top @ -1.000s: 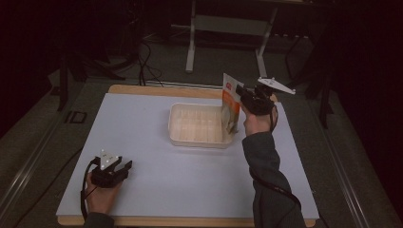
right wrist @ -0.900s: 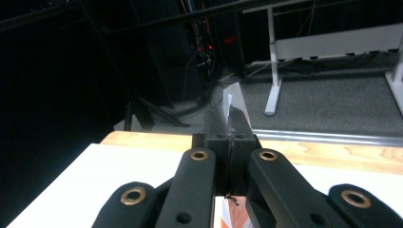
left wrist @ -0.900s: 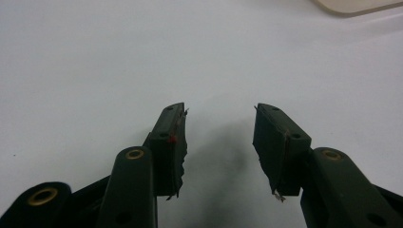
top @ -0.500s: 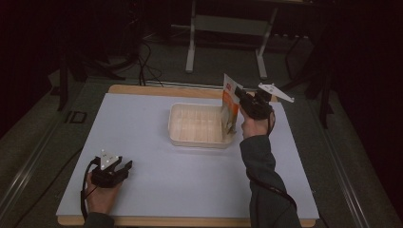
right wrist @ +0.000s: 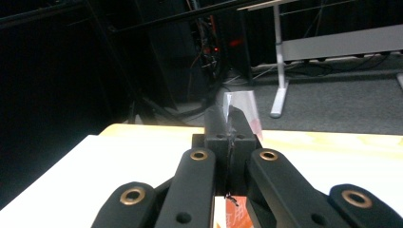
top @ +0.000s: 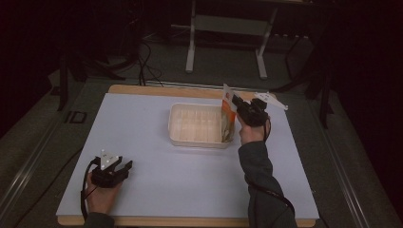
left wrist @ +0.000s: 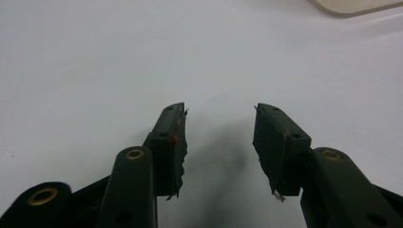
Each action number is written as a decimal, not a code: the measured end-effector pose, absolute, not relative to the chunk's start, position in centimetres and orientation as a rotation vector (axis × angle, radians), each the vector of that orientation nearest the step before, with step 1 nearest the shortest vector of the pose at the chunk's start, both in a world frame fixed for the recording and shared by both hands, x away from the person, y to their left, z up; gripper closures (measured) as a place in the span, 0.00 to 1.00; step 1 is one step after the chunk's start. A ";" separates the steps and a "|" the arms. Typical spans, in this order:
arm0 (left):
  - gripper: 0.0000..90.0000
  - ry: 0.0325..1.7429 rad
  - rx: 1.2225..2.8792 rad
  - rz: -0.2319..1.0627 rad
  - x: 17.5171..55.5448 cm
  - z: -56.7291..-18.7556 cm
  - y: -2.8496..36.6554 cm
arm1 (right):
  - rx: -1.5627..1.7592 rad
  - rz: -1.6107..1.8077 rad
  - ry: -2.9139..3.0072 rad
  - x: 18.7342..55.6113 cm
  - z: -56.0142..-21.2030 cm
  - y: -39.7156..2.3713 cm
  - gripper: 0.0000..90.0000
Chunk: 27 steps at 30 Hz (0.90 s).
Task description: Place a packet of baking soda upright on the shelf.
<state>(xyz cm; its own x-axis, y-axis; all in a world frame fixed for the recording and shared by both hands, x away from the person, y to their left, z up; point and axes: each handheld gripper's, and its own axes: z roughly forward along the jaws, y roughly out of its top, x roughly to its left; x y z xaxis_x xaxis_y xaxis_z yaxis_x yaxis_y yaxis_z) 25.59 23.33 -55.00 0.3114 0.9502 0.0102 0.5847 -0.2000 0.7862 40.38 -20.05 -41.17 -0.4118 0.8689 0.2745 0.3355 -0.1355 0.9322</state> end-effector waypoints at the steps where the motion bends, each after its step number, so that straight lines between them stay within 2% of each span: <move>1: 0.60 1.362 1.889 0.673 25.6 -55.0 23.3 | 1.339 1.582 1.692 40.3 -41.3 -20.1 1.00; 4: 0.60 1.362 1.889 0.675 25.6 -55.0 23.3 | 1.311 1.570 1.716 39.9 -41.4 -20.1 1.00; 8: 0.60 1.362 1.889 0.676 25.6 -55.0 23.3 | 1.310 1.546 1.741 39.4 -41.7 -20.2 0.94; 16: 0.60 1.365 1.890 0.675 25.6 -55.0 23.3 | 1.365 1.488 1.821 38.6 -44.6 -20.5 0.88; 25: 0.60 1.367 1.890 0.676 25.6 -55.0 23.2 | 1.321 1.383 1.870 37.1 -46.3 -20.3 0.98; 27: 0.60 1.367 1.891 0.675 25.6 -55.0 23.2 | 1.289 1.328 1.923 36.8 -47.5 -20.0 0.99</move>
